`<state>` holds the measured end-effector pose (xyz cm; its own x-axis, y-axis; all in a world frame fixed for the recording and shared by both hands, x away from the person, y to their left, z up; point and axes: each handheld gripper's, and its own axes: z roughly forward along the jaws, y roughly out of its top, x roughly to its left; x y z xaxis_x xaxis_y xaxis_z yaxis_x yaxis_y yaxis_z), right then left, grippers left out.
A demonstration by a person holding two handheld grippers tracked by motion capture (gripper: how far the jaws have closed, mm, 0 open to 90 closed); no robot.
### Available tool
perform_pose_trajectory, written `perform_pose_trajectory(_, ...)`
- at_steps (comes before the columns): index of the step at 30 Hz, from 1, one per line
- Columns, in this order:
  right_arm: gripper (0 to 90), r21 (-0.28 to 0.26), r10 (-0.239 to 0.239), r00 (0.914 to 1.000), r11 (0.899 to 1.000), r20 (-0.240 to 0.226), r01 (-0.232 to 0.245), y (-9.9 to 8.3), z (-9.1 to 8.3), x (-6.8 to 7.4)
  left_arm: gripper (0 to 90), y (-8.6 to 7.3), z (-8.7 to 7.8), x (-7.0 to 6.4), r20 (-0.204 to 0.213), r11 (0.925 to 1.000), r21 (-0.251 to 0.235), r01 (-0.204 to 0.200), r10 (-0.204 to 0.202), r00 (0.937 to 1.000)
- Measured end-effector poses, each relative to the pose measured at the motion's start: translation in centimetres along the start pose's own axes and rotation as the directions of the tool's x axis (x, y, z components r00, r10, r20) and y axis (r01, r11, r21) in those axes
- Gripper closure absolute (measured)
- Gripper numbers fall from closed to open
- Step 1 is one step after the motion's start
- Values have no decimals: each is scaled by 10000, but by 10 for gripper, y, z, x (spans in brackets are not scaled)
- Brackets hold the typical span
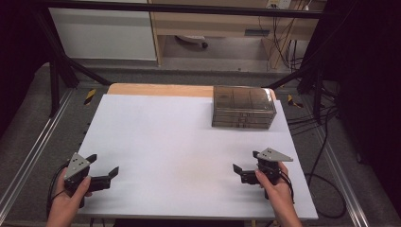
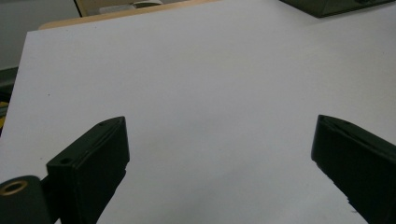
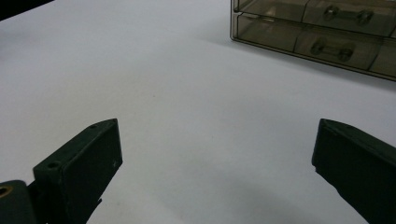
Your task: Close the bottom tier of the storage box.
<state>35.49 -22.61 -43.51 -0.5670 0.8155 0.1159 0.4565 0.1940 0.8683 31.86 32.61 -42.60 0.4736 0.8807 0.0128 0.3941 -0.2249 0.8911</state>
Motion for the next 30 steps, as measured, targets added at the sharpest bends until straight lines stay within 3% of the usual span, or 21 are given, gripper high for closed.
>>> perform_pose_trajectory(20,29,318,-393,9992,9987,-107,396,7,24,7,43,0,1,-1,68,10000,67,-48,48,10000)
perform_pose_trajectory(30,40,-444,-472,9989,9979,-69,468,10,33,8,43,1,7,-5,210,9996,212,-181,177,9996)
